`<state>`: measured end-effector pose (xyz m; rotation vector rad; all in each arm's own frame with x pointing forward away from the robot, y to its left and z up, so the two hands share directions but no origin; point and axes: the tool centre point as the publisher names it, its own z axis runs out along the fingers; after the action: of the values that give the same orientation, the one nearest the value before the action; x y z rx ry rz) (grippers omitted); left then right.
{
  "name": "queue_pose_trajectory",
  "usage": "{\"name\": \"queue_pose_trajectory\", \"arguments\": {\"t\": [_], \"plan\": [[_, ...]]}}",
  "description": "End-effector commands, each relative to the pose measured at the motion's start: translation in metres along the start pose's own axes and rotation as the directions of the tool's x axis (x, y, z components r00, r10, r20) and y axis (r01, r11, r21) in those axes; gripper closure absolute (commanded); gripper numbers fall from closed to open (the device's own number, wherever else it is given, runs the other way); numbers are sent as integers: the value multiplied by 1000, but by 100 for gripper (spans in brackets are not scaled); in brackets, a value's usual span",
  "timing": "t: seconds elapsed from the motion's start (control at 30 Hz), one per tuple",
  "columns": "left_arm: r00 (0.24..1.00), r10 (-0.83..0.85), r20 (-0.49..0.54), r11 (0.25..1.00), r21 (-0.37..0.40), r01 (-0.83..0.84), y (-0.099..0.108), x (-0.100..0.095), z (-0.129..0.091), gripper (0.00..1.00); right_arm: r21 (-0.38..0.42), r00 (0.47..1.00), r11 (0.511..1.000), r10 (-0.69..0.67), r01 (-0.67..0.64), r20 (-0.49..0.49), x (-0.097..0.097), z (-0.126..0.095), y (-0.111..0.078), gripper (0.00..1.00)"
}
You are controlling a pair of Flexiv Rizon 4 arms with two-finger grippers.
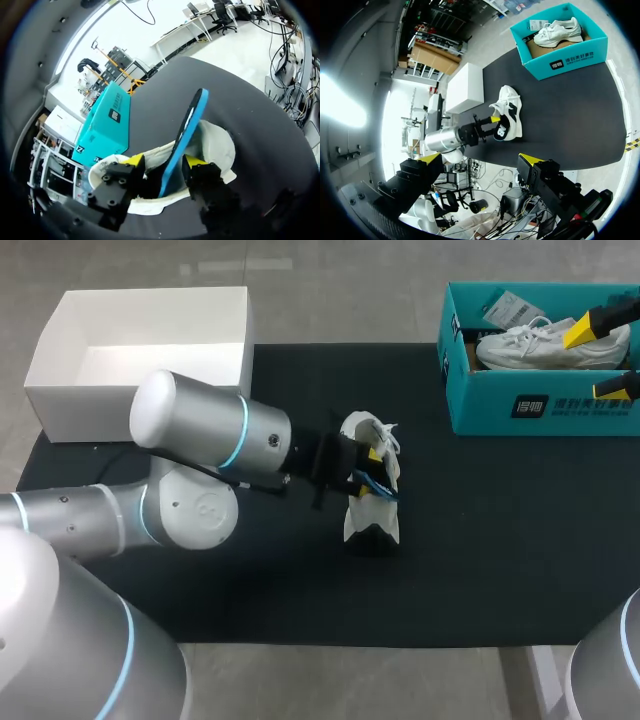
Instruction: Take the shoe out of the shoebox, open the shoe tongue, remove and reinsert the insole, then place the shoe into the shoebox
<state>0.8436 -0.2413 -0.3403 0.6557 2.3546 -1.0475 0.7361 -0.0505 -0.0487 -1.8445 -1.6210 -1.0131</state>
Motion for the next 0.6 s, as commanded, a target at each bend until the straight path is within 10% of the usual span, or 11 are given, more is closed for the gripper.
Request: {"name": "queue_pose_trajectory", "arguments": {"t": [0.03, 0.13, 0.2, 0.6], "plan": [[1000, 20, -12, 1000, 25, -19, -6, 5, -13, 69, 2, 1000, 1000, 1, -1, 2, 0, 1, 1, 0], [999, 26, -22, 999, 27, -26, -7, 8, -12, 75, 2, 1000, 1000, 1, -1, 2, 0, 1, 1, 0], [999, 25, -30, 999, 24, -24, -5, 10, -9, 100, 2, 1000, 1000, 1, -1, 2, 0, 1, 1, 0], [994, 107, -29, 994, -20, -108, 11, 7, 10, 100, 2, 1000, 1000, 1, -1, 2, 0, 1, 1, 0]]}}
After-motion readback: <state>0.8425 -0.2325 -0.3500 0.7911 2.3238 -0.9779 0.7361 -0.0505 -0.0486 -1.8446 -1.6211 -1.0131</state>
